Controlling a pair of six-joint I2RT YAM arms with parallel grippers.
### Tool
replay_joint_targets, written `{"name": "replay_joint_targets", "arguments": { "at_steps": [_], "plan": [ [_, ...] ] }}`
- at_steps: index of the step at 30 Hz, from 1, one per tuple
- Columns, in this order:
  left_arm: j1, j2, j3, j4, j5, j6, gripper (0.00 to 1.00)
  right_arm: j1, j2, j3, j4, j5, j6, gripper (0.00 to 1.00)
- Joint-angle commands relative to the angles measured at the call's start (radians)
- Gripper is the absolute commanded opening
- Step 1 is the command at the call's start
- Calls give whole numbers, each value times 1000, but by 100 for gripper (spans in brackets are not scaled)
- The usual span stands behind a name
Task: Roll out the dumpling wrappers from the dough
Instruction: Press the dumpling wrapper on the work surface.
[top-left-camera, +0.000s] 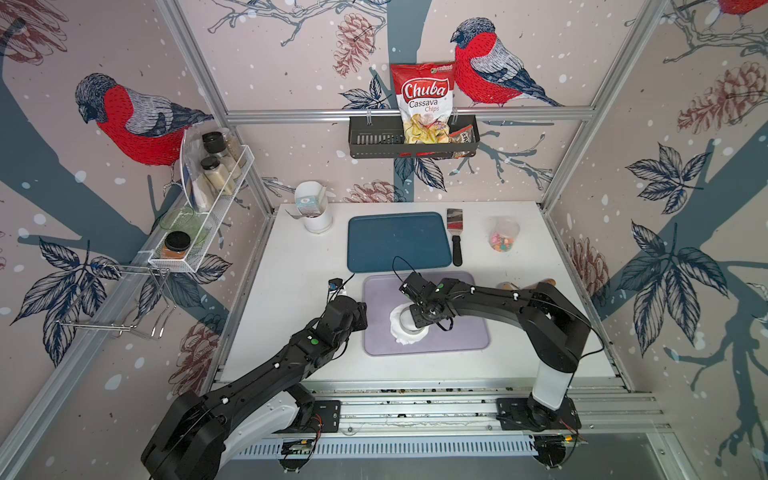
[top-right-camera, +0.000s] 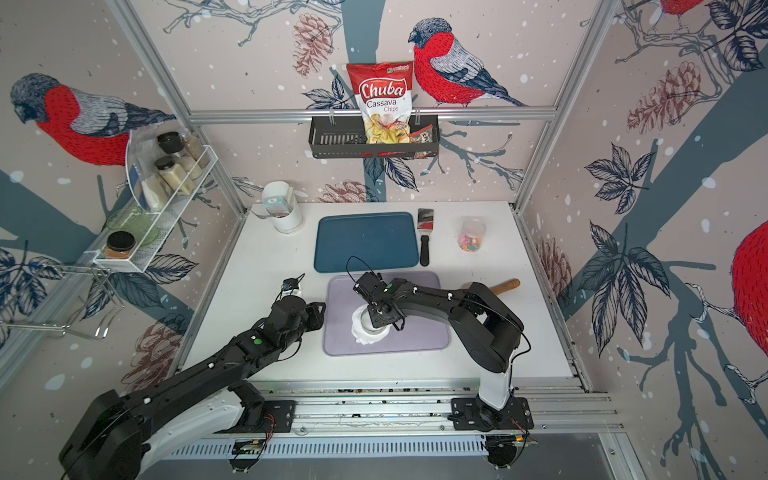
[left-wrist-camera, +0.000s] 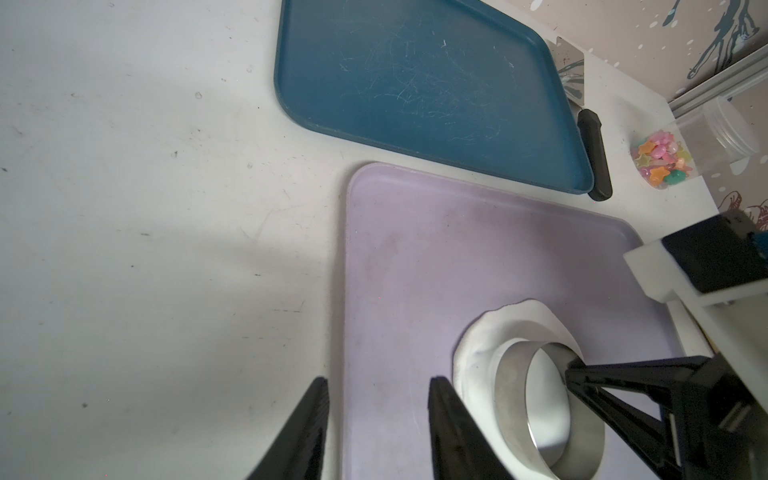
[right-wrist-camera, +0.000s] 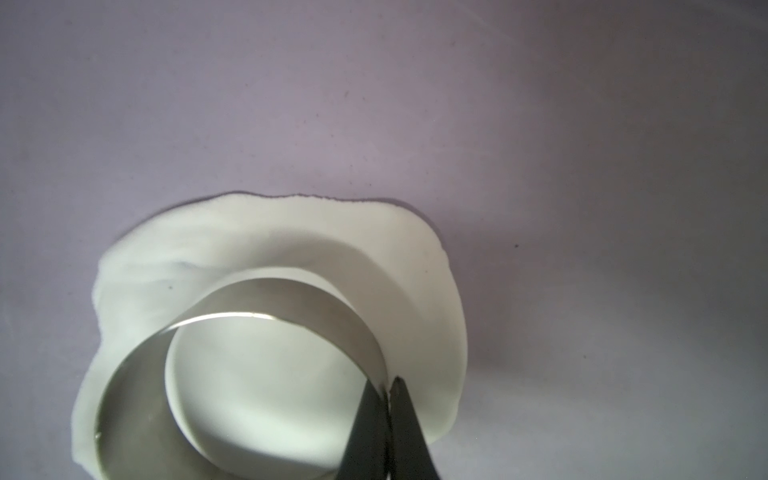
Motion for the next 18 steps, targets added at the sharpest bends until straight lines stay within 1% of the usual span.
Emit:
{"name": "replay_joint_targets", "arguments": {
  "at_steps": [1, 3, 7, 9, 10, 13, 16, 18],
  "plan": [
    [6, 0, -4, 17, 12, -5, 42, 5, 12, 6, -33, -4, -7, 3],
    [6, 2, -3, 17, 17, -5, 42, 6, 9, 7, -38, -6, -1, 8],
    [6, 9, 0, 23, 28, -3, 42, 4, -25, 25, -50, -10, 7, 23],
    [6, 13, 10, 18, 34, 6, 41, 0, -51, 38, -58, -22, 16, 33],
    [6, 15, 17, 14, 38, 10, 41, -3, -66, 43, -60, -34, 19, 36],
    [6, 19, 38, 12, 72, 33, 39, -22, -117, 40, -57, -62, 43, 39],
    [5, 46, 60, 58, 180, 67, 38, -69, -167, -8, -8, -150, 59, 42],
    [0, 89, 77, 88, 261, 89, 35, -100, -176, -49, 24, -212, 70, 43]
  ]
}}
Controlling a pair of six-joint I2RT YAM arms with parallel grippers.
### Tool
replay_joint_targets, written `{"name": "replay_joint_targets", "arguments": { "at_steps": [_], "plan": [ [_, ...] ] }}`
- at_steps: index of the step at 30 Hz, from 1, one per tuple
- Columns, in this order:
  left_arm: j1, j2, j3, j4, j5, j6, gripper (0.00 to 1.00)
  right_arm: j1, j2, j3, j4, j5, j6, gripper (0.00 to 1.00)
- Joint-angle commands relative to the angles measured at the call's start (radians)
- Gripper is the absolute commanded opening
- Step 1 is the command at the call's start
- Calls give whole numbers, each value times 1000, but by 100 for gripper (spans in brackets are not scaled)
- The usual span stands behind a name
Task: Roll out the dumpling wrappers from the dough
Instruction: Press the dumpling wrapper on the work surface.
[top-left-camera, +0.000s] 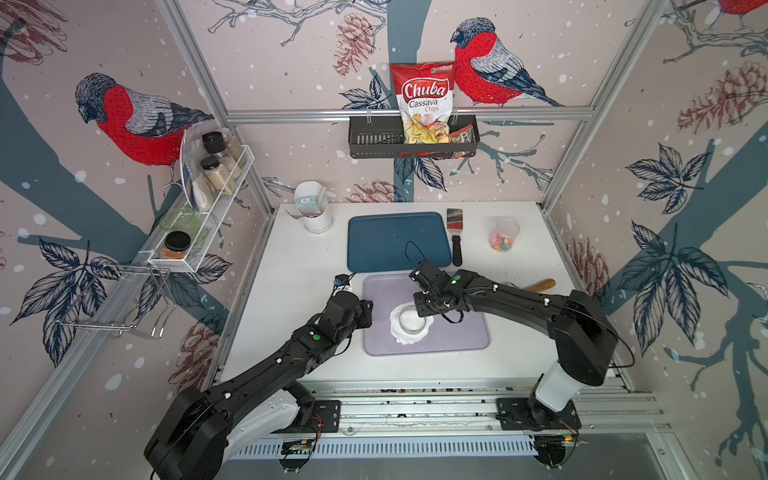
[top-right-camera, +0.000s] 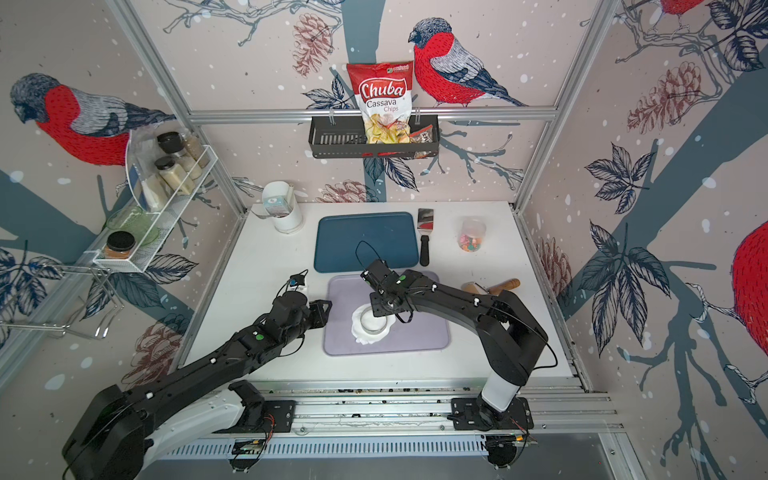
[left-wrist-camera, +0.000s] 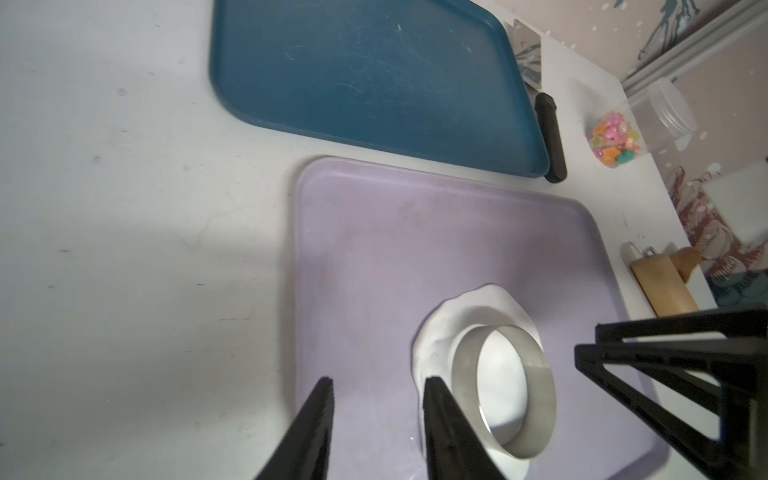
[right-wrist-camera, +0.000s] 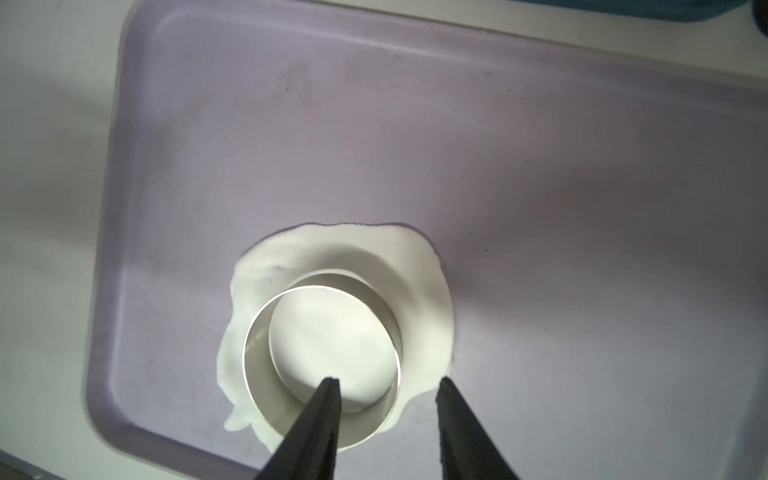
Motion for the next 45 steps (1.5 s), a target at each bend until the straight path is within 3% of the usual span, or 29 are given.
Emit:
{"name": "replay_joint_targets", "arguments": {
  "at_steps": [1, 7, 14, 19, 26, 45],
  "plan": [
    [-6, 65, 30, 77, 163, 65, 33, -31, -13, -55, 44, -125, 40, 43],
    [-87, 208, 89, 151, 287, 170, 31, -37, -14, -128, 127, -161, 94, 37],
    [-114, 309, 126, 130, 262, 212, 27, -47, -21, -138, 139, -151, 99, 28],
    [-115, 383, 172, 53, 221, 240, 21, -52, -14, -131, 148, -175, 96, 27],
    [-114, 447, 192, 98, 232, 229, 21, -53, 5, -136, 161, -182, 94, 24],
    [-114, 530, 220, 94, 258, 234, 15, -47, 36, -128, 174, -208, 93, 13]
  ]
}}
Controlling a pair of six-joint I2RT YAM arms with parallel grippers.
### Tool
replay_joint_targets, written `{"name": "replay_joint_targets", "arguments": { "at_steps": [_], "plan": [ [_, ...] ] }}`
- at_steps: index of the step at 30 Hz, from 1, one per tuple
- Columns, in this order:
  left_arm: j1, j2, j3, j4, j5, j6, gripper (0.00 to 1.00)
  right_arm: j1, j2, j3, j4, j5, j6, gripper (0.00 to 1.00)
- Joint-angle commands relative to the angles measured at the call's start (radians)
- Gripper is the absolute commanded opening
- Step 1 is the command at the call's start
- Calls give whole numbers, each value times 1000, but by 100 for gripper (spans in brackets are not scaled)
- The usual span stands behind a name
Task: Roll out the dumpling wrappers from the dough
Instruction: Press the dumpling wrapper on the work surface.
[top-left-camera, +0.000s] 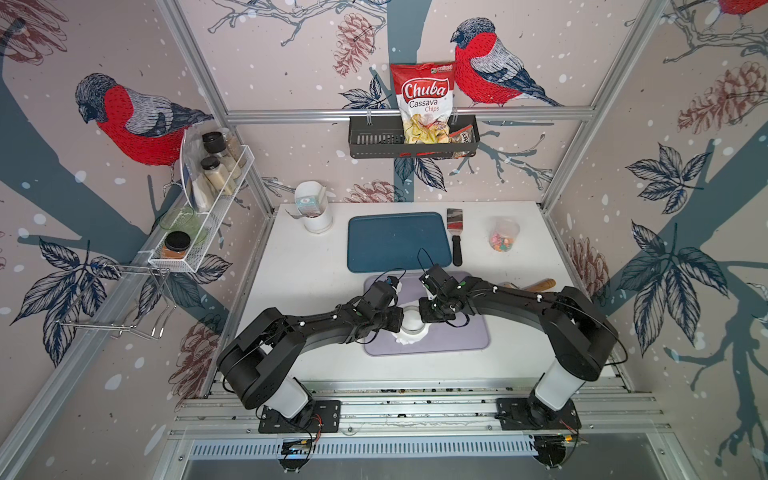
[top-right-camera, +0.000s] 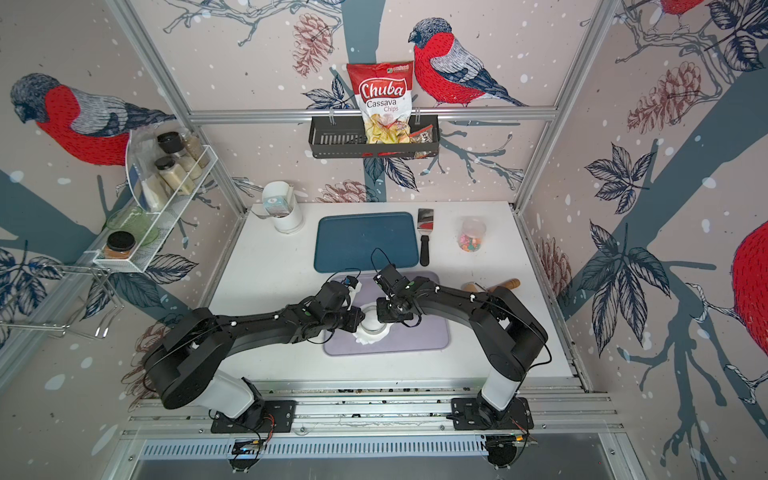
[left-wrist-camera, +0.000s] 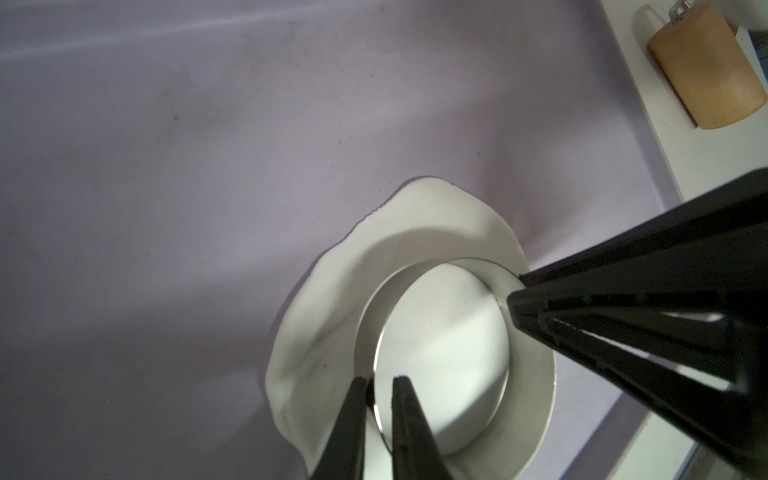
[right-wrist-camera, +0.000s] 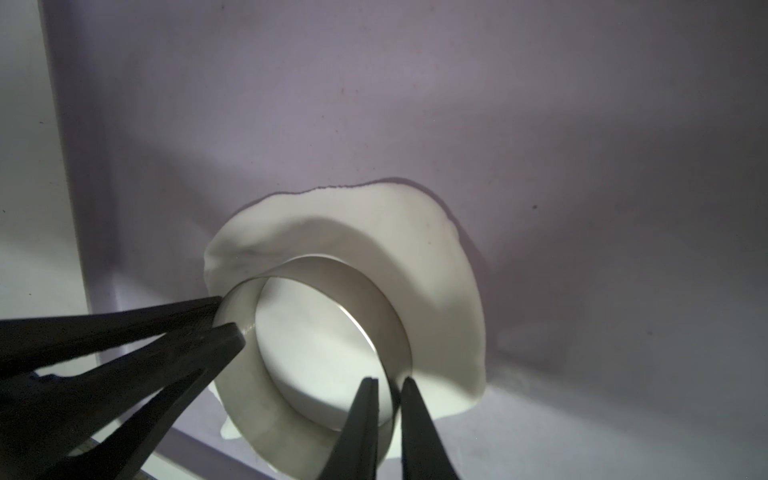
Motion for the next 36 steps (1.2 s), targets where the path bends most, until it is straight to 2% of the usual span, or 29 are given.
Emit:
{"name": "replay_joint_targets", "arguments": {
  "at_steps": [1, 14, 26, 32, 36],
  "plan": [
    [-2, 10, 4, 8, 31, 11, 14, 4, 2, 4, 17, -18, 13, 13],
    [-17, 48, 12, 1, 56, 1, 10, 10, 30, -43, 32, -11, 36, 4],
    [-74, 88, -8, -58, 61, -51, 9, 4, 88, -82, 88, -14, 57, 2],
    [-95, 75, -42, -16, 100, -105, 9, -21, 103, -67, 89, -8, 39, 1],
    [-96, 107, -24, -12, 86, -98, 8, -21, 106, -60, 73, 8, 33, 1]
  ]
}}
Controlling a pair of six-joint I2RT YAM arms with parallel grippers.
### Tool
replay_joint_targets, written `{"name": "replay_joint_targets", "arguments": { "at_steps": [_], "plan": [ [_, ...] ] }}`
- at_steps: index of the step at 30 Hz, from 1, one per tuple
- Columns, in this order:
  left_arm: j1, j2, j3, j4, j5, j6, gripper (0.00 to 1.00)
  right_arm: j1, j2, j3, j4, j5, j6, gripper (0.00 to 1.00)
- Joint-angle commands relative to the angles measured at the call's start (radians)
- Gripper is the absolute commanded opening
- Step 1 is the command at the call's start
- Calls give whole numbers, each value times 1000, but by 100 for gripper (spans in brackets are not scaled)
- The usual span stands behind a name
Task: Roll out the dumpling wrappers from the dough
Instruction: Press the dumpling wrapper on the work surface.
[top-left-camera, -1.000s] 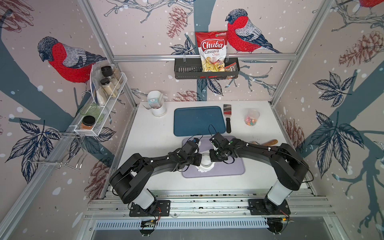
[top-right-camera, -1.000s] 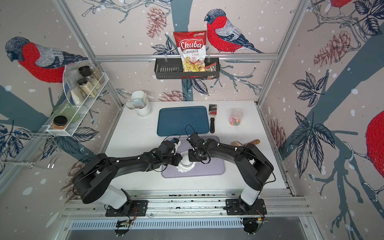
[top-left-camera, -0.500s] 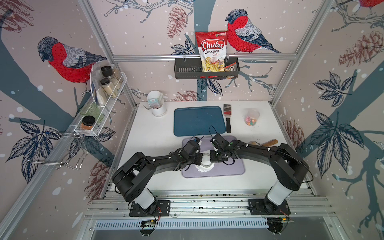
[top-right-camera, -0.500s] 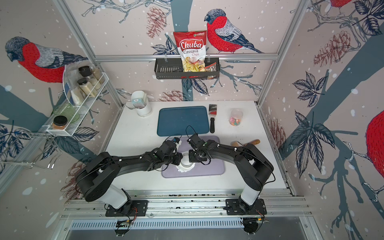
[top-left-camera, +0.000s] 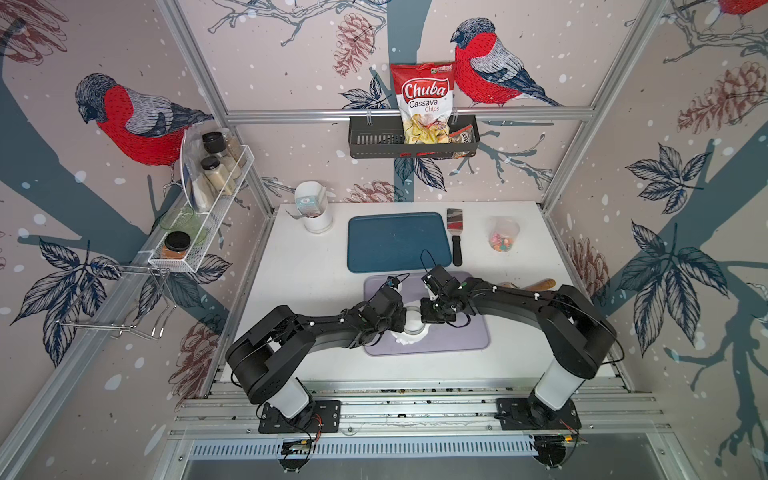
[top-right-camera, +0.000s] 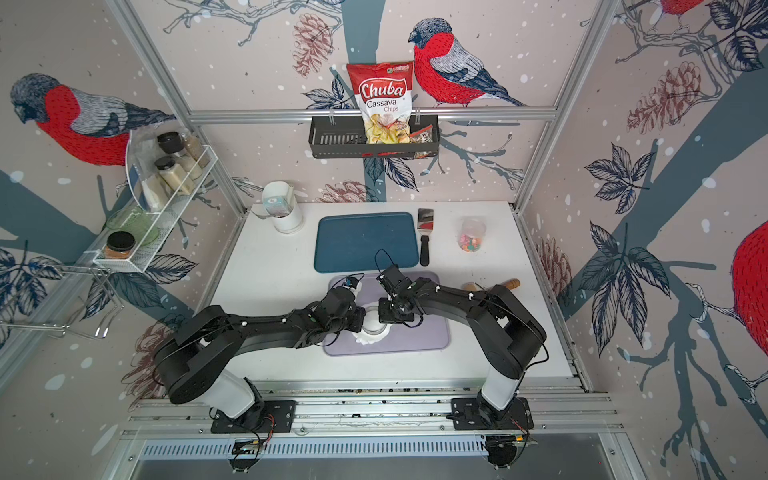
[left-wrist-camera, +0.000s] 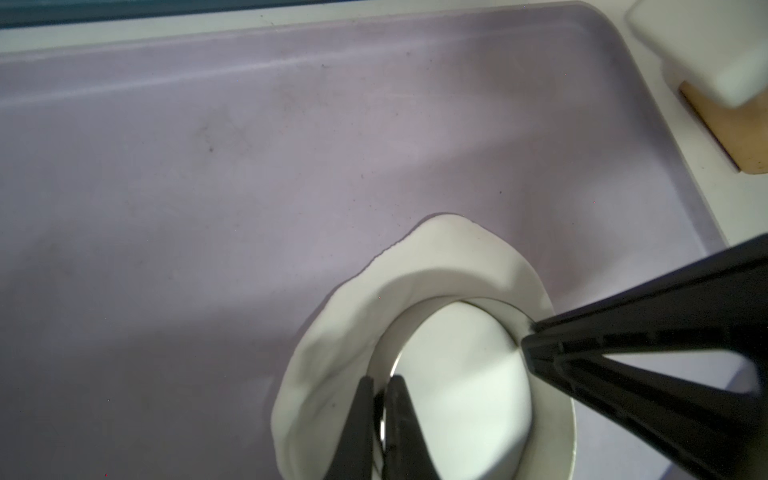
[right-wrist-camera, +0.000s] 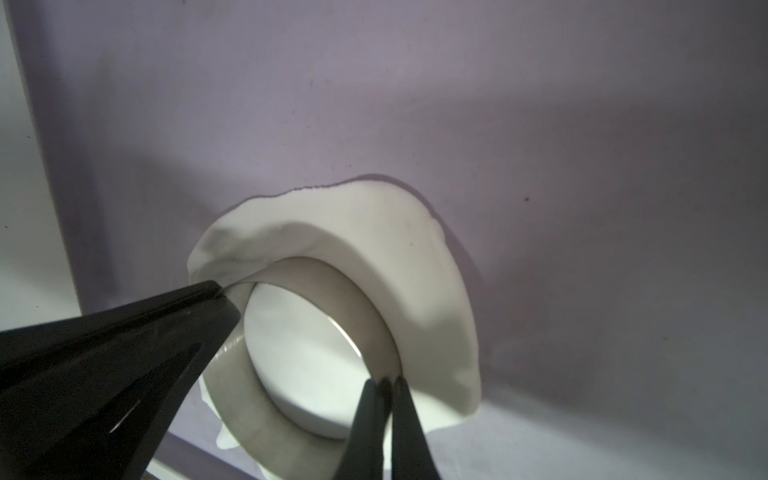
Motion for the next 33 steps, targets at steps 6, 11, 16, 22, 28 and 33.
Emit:
{"name": "replay_joint_targets", "arguments": {
  "at_steps": [6, 11, 16, 22, 28, 33],
  "plan": [
    [-22, 107, 77, -147, 209, 23, 6, 99, 45, -43, 43, 22, 88, 0],
    [-23, 99, 41, -130, 239, -3, 5, 93, 27, -61, 87, 14, 126, 0],
    [-28, 26, -38, -97, 258, -72, 5, -26, 21, -78, 93, 44, 78, 0],
    [-43, 42, -64, -3, 302, -142, 2, -14, 32, -75, 77, 98, 62, 0],
    [-15, 52, -9, -108, 201, -67, 1, 119, 17, -100, 115, 46, 185, 0],
    [21, 62, -9, -65, 257, -43, 0, 97, -8, -111, 150, 35, 218, 0]
  ]
}}
